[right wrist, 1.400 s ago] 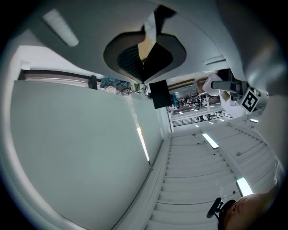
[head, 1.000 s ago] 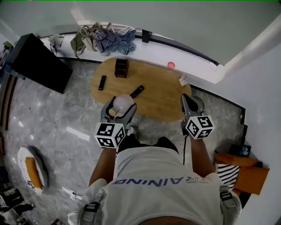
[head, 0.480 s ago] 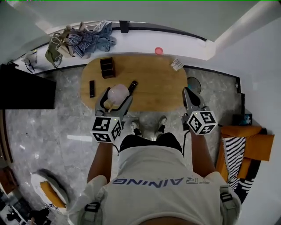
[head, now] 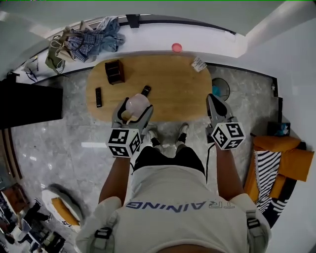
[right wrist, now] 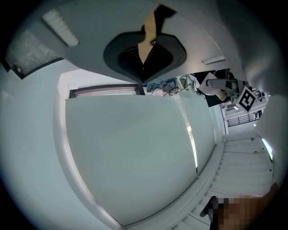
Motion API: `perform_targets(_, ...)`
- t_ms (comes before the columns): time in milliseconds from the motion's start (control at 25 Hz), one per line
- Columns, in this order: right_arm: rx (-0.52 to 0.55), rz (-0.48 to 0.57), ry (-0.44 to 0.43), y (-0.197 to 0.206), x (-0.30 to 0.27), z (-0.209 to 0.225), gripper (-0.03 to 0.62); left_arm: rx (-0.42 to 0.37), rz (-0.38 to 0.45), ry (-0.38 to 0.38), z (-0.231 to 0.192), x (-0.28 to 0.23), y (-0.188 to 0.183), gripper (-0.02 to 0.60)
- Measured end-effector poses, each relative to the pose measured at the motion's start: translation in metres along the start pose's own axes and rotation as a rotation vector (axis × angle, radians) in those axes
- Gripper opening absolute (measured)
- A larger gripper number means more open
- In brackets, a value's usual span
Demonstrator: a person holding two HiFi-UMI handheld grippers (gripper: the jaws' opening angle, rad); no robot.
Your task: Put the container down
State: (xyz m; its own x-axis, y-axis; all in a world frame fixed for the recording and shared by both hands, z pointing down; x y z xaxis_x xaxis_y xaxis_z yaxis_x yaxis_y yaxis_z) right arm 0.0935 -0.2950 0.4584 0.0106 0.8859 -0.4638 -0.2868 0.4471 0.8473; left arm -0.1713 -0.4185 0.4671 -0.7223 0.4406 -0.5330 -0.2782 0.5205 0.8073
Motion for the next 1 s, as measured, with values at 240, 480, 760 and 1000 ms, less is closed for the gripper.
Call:
perform_targets(240, -0.07, -0.09, -0.01, 0.048, -0.012, 0.041, 0.015, 0.024, -0.077, 0.0, 0.031, -0.069, 0.04, 0.396)
perform_targets(480, -0.12, -0.142, 0.007, 0.101, -0.038, 0.087, 0.015, 0.015, -0.228, -0.007, 0.036, -0.153, 0.115, 0.396)
perform_targets(760, -0.153, -0.212, 0.001, 0.153, -0.068, 0.122, 0.015, -0.03, -0.355, 0.042, 0.056, -0.254, 0.19, 0.396)
perform_targets(1000, -0.202, -0.24, -0.007, 0.189, -0.088, 0.157, 0.015, -0.103, -0.44, 0.1, 0.078, -0.336, 0.234, 0.396)
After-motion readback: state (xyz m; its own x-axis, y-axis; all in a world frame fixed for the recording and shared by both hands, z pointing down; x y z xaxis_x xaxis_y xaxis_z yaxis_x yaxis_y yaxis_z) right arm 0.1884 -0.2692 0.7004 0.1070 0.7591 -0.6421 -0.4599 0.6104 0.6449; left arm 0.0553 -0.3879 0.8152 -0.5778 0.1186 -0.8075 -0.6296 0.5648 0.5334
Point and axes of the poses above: the fingertips, and each gripper's own axes: x backward along the fingers, z to its right, y out of its underside, the point moved 4 cm from there along x, backward along the fingers, and after that the axes turned 5 degrees about -z, right-handed, at the moved point
